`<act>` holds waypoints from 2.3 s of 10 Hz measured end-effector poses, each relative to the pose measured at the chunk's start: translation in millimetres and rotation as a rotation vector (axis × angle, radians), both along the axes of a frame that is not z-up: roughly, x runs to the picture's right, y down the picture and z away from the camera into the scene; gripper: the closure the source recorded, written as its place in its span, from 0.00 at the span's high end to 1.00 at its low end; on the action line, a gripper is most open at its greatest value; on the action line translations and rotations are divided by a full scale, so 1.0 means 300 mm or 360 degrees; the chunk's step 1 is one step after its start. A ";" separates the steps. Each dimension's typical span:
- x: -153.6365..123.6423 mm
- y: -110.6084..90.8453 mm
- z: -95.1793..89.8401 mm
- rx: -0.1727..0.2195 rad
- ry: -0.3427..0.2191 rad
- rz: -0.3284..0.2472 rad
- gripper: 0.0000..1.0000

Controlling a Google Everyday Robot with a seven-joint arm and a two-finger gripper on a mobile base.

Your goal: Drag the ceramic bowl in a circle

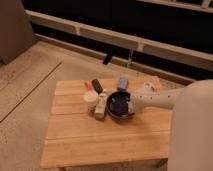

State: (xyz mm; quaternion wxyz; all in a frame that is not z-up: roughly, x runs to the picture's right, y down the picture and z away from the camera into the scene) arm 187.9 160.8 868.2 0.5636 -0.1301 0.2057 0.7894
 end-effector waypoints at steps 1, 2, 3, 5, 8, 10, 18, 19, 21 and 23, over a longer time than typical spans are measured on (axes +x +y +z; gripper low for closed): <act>0.033 0.001 -0.017 -0.0001 0.0040 -0.0002 0.00; 0.096 -0.001 -0.034 -0.0010 0.0115 -0.0002 0.00; 0.155 -0.007 -0.037 -0.0023 0.0184 0.0005 0.00; 0.228 -0.028 -0.016 -0.0052 0.0283 0.0002 0.00; 0.255 -0.091 0.091 -0.0099 0.0362 -0.0067 0.00; 0.211 -0.166 0.158 -0.0091 0.0351 -0.0124 0.00; -0.114 -0.127 0.070 -0.0022 0.0028 -0.0090 0.00; -0.093 -0.091 0.014 -0.0009 0.0018 -0.0047 0.00; -0.013 -0.058 -0.041 -0.0002 0.0067 -0.0001 0.00; 0.130 -0.022 -0.069 -0.0026 0.0186 0.0030 0.00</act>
